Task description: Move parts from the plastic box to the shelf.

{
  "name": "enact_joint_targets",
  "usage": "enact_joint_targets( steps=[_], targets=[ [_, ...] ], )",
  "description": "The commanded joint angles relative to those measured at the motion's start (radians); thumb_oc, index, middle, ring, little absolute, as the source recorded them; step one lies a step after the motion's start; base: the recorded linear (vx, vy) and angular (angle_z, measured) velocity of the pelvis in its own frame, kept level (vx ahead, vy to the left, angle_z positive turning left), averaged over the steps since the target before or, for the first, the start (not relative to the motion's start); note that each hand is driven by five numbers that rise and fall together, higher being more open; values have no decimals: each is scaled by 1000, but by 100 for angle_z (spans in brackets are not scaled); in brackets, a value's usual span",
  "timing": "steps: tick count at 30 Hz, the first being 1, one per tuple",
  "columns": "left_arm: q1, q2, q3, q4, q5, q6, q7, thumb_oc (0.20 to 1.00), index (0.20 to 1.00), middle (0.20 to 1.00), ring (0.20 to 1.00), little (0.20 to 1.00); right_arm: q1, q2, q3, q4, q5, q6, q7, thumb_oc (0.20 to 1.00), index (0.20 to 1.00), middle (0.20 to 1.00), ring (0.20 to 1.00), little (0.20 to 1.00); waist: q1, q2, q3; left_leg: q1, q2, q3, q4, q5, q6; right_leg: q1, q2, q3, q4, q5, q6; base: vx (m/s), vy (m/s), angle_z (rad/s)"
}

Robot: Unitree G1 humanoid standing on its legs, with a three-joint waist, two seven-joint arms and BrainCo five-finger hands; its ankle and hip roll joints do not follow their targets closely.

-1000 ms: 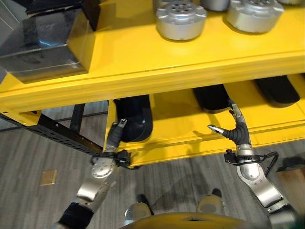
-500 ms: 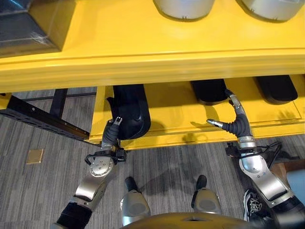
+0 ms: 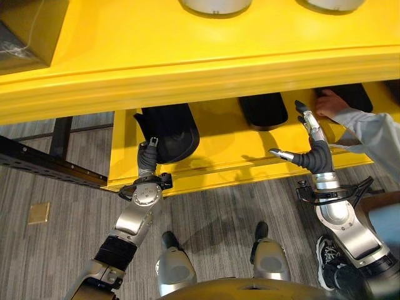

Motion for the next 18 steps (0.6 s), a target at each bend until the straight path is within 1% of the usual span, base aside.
enact_joint_targets(
  steps=[1, 4, 6, 14, 18],
  targets=[
    [-51, -2, 34, -23, 80, -25, 56, 200, 200, 200, 200, 200, -28, -2, -51, -60, -29, -49, -48, 1000, 1000, 1000, 1000, 1000, -1, -4, -9, -69, 26, -60, 52, -25, 27, 1, 54, 37, 181, -219, -46, -38, -5, -6],
    [-60, -2, 35, -9, 101, -7, 76, 200, 200, 200, 200, 200, -24, -7, -60, -65, -33, -49, -39, 1000, 1000, 1000, 1000, 1000, -11, -2, -1, -78, 33, -56, 62, -24, 26, -7, 55, 48, 193, -224, -49, -13, 20, -10],
    [-81, -3, 33, 33, 110, 6, 92, 200, 200, 200, 200, 200, -25, -14, -62, -67, -28, -51, -23, 1000, 1000, 1000, 1000, 1000, -25, 0, 5, -81, 39, -52, 75, -25, 25, -13, 56, 62, 201, -227, -50, 9, 29, -6],
    [-121, -15, 31, 141, 135, 11, 132, 200, 200, 200, 200, 200, -38, -23, -57, -61, -38, -51, 14, 1000, 1000, 1000, 1000, 1000, -56, 10, 12, -76, 53, -41, 99, -27, 20, -18, 53, 87, 214, -226, -50, 33, 24, -7],
    [-148, -4, 34, 227, 150, 29, 143, 200, 200, 200, 200, 200, -49, -35, -57, -57, -29, -47, 41, 1000, 1000, 1000, 1000, 1000, -77, 17, 15, -76, 60, -34, 104, -22, 14, -27, 49, 103, 227, -228, -51, 28, 33, -10]
  ],
)
